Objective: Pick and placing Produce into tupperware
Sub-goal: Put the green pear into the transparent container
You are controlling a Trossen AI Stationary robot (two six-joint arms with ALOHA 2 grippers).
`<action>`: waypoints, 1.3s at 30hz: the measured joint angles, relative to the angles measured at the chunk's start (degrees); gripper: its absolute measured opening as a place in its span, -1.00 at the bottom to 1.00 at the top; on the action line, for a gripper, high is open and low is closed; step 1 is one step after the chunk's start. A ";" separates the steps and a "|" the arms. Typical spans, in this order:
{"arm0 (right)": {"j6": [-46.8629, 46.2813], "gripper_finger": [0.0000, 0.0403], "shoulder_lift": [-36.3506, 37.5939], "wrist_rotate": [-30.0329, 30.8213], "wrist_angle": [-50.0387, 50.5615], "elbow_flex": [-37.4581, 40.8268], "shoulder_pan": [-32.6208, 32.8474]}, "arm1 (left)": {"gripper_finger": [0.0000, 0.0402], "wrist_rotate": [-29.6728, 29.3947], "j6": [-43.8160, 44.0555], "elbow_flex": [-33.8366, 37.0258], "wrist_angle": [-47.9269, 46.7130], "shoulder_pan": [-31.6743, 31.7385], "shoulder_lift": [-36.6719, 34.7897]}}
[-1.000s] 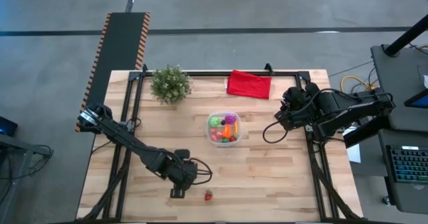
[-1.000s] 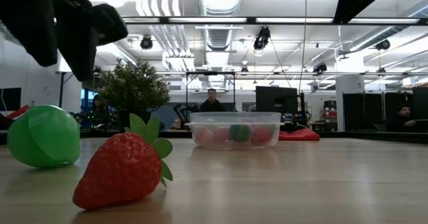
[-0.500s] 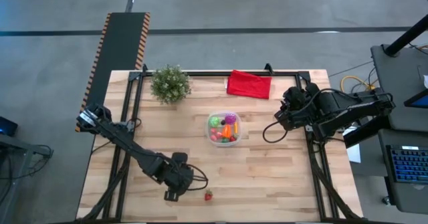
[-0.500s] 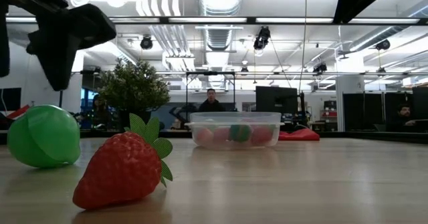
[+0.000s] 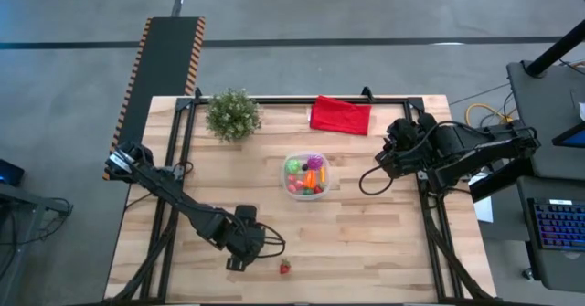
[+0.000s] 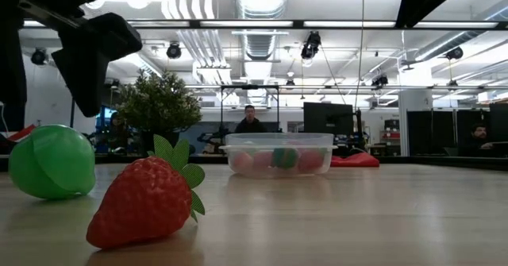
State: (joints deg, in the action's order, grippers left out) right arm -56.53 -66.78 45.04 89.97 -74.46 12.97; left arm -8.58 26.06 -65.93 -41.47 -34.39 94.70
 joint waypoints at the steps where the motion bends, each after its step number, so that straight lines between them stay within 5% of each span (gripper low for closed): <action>1: 0.00 -0.01 0.00 0.00 0.00 0.00 0.00 | 0.33 0.00 0.02 0.01 0.06 0.00 0.41; 8: 0.07 -0.01 0.00 0.00 0.00 0.00 0.02 | 0.33 4.63 0.25 1.61 0.66 0.00 4.25; 39: 1.07 -0.01 0.00 0.00 0.04 0.02 0.02 | 0.33 3.42 -2.43 2.67 11.50 0.28 4.54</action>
State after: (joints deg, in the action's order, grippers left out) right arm -55.46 -66.78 45.03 90.02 -74.43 12.99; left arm -5.16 23.64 -63.26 -29.98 -34.11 99.24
